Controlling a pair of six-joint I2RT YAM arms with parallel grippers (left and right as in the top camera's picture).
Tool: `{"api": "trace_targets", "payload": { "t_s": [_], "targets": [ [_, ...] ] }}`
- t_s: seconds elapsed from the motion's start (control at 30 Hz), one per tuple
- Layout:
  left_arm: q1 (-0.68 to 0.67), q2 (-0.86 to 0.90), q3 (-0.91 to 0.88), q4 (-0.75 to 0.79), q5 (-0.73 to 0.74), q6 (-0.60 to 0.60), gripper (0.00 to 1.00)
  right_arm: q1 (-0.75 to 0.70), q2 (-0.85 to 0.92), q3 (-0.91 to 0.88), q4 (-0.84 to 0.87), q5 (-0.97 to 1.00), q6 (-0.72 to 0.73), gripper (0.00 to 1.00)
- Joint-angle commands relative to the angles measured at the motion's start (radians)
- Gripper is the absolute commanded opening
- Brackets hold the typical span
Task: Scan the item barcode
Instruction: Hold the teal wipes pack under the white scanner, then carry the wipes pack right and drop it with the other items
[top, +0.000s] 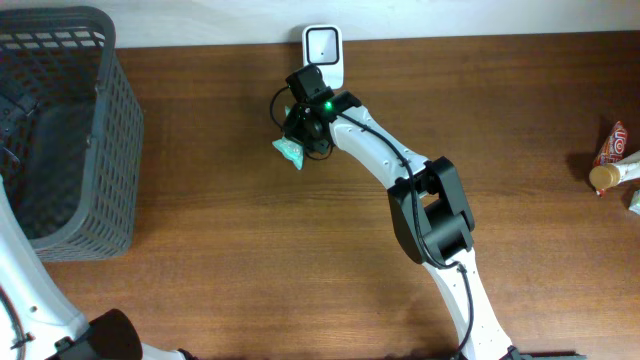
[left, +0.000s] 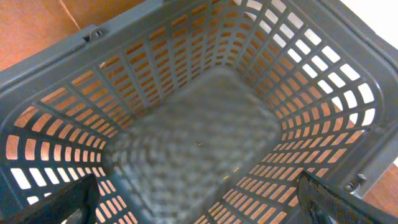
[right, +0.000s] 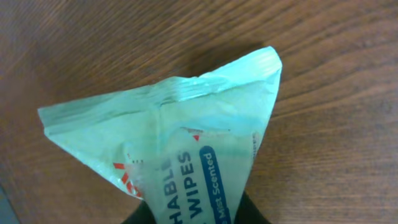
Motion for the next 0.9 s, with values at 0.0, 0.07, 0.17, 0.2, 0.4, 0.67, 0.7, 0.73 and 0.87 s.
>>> {"api": "trace_targets", "payload": {
  "t_s": [0.0, 0.07, 0.17, 0.2, 0.4, 0.67, 0.7, 0.73, 0.87],
  "targets": [
    [0.005, -0.001, 0.003, 0.001, -0.011, 0.016, 0.99, -0.013, -0.013, 0.025, -0.004, 0.009, -0.117, 0.09],
    [0.005, -0.001, 0.003, 0.001, -0.011, 0.016, 0.99, -0.051, -0.05, 0.116, -0.06, 0.036, -0.261, 0.07],
    [0.005, -0.001, 0.003, 0.001, -0.011, 0.016, 0.99, -0.087, -0.058, 0.281, -0.133, 0.151, -0.462, 0.07],
    [0.005, -0.001, 0.003, 0.001, -0.011, 0.016, 0.99, -0.09, -0.058, 0.315, -0.13, 0.219, -0.552, 0.07],
    [0.005, -0.001, 0.003, 0.001, -0.011, 0.015, 0.99, -0.096, -0.033, 0.277, 0.11, 0.483, -0.964, 0.13],
    [0.005, -0.001, 0.003, 0.001, -0.011, 0.016, 0.99, -0.115, -0.045, 0.272, 0.198, 0.622, -0.975, 0.04],
    [0.005, -0.001, 0.003, 0.001, -0.011, 0.016, 0.99, -0.126, -0.074, 0.272, 0.186, 0.733, -0.974, 0.04],
    [0.005, -0.001, 0.003, 0.001, -0.011, 0.015, 0.99, -0.139, -0.097, 0.272, 0.171, 0.8, -0.97, 0.04],
    [0.005, -0.001, 0.003, 0.001, -0.011, 0.015, 0.99, -0.303, -0.239, 0.272, -0.045, 0.88, -0.933, 0.04]
  ]
}}
